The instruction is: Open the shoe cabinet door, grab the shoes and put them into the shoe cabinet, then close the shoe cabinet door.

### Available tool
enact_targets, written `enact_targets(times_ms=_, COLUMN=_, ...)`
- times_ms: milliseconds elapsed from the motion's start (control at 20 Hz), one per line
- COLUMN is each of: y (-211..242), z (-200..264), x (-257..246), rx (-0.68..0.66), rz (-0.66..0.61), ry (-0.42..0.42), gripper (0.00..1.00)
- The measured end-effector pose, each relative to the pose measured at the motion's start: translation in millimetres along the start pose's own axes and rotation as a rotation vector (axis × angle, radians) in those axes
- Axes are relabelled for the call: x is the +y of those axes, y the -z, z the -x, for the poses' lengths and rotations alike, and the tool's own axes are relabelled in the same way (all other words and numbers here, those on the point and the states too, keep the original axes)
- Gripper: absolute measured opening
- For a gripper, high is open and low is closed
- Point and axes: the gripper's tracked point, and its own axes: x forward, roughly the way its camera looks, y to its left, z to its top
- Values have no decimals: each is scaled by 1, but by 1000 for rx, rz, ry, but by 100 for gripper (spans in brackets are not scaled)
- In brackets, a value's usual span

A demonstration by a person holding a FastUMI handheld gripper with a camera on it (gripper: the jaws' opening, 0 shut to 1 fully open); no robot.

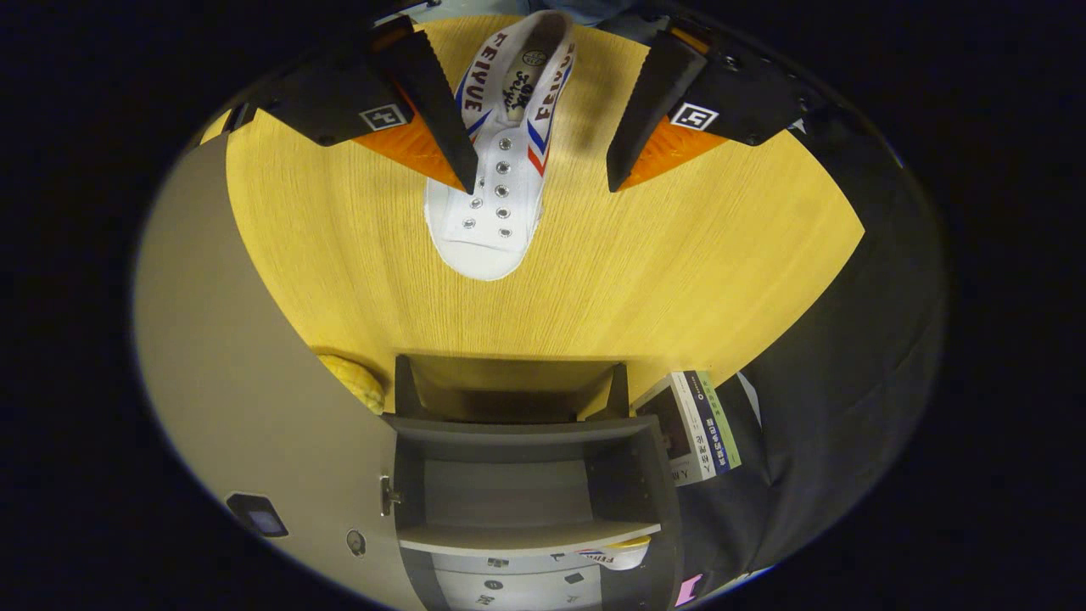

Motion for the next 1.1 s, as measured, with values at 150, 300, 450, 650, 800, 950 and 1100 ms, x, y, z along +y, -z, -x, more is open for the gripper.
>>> enact_targets(times_ms=150, y=12, z=-8, x=1, rx=45, rz=0, ry=-2, gripper=86)
enact_targets(times_ms=300, y=17, z=-16, x=-3, rx=65, rz=26, ry=24, gripper=77)
enact_targets(times_ms=450, y=20, z=-20, x=-10, rx=90, rz=31, ry=69, gripper=61)
enact_targets(times_ms=650, y=20, z=-23, x=-13, rx=96, rz=42, ry=102, gripper=29)
enact_targets(times_ms=800, y=22, z=-24, x=-7, rx=102, rz=2, ry=62, gripper=21)
enact_targets(times_ms=950, y=20, z=-28, x=-8, rx=91, rz=-13, ry=47, gripper=7)
enact_targets(times_ms=1100, y=17, z=-24, x=-9, rx=66, rz=-62, ry=8, gripper=2)
